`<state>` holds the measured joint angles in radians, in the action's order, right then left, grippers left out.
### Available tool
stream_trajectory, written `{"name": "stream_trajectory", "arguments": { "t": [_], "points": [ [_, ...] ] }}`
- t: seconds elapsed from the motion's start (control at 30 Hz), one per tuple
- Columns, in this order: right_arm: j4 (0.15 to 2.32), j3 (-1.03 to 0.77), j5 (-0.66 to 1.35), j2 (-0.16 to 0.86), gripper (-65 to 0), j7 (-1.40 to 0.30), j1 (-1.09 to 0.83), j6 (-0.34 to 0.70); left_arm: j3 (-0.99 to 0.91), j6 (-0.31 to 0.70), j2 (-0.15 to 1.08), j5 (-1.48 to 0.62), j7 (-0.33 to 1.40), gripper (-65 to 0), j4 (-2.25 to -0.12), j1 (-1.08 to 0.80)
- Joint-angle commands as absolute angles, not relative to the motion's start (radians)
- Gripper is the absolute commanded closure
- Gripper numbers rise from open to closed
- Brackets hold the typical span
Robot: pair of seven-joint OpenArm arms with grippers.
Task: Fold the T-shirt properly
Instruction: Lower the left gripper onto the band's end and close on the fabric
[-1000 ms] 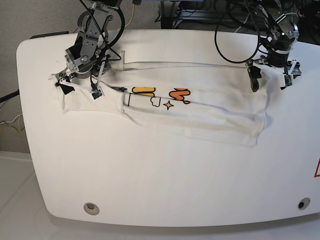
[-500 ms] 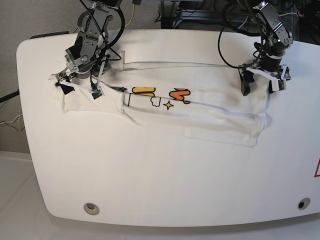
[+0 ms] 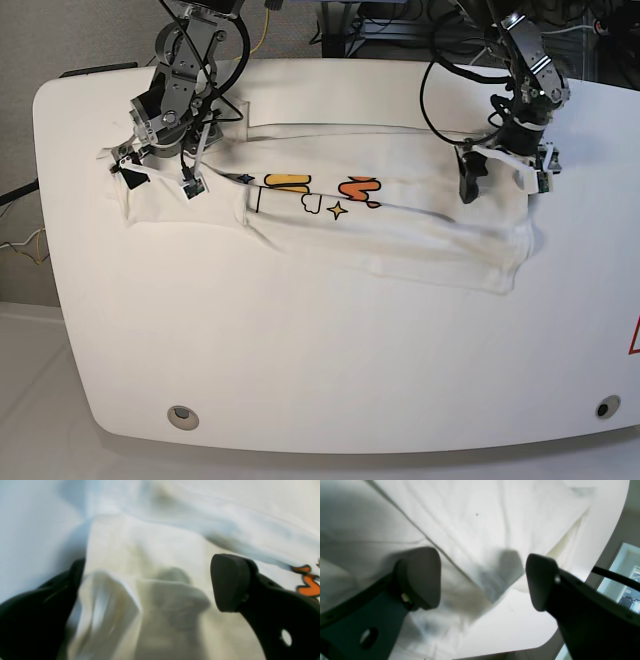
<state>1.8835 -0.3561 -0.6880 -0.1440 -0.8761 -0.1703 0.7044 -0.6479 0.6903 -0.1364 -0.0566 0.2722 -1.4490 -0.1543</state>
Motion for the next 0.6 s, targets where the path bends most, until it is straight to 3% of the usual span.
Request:
{"name": "stream_trajectory", "arguments": {
  "t": [0.0, 0.1, 0.17, 0.27, 0.3, 0.37, 0.43, 0.57],
  "points": [
    [1.899, -0.355, -0.691, -0.14, -52.2, -0.871, -0.163, 0.698, -0.636, 0.698, -0.151, -0.054, 0.294, -62.4, -1.457, -0.159],
    [1.899, -0.355, -0.691, -0.127, -52.2, -0.871, -0.163, 0.698, -0.622, 0.698, -0.154, -0.054, 0.294, -59.8, -1.458, -0.16],
    [1.899, -0.355, -0.691, -0.12, -52.2, -0.871, -0.163, 0.698, -0.608, 0.698, -0.154, -0.056, 0.294, -51.8, -1.458, -0.162],
    [1.899, -0.355, -0.691, -0.12, -52.2, -0.871, -0.162, 0.698, -0.601, 0.698, -0.154, -0.056, 0.294, -29.1, -1.458, -0.162],
    [1.899, -0.355, -0.691, -0.12, -52.2, -0.871, -0.16, 0.698, -0.604, 0.698, -0.154, -0.056, 0.294, -17.5, -1.458, -0.162],
    [1.899, -0.355, -0.691, -0.12, -52.2, -0.871, -0.16, 0.698, -0.605, 0.698, -0.154, -0.056, 0.294, -2.1, -1.458, -0.162],
    [1.899, -0.357, -0.691, -0.12, -52.2, -0.871, -0.159, 0.698, -0.605, 0.698, -0.153, -0.054, 0.294, 0.0, -1.458, -0.16],
    [1.899, -0.357, -0.691, -0.12, -52.2, -0.871, -0.159, 0.698, -0.605, 0.698, -0.153, -0.054, 0.294, -4.5, -1.458, -0.16]
  ]
}}
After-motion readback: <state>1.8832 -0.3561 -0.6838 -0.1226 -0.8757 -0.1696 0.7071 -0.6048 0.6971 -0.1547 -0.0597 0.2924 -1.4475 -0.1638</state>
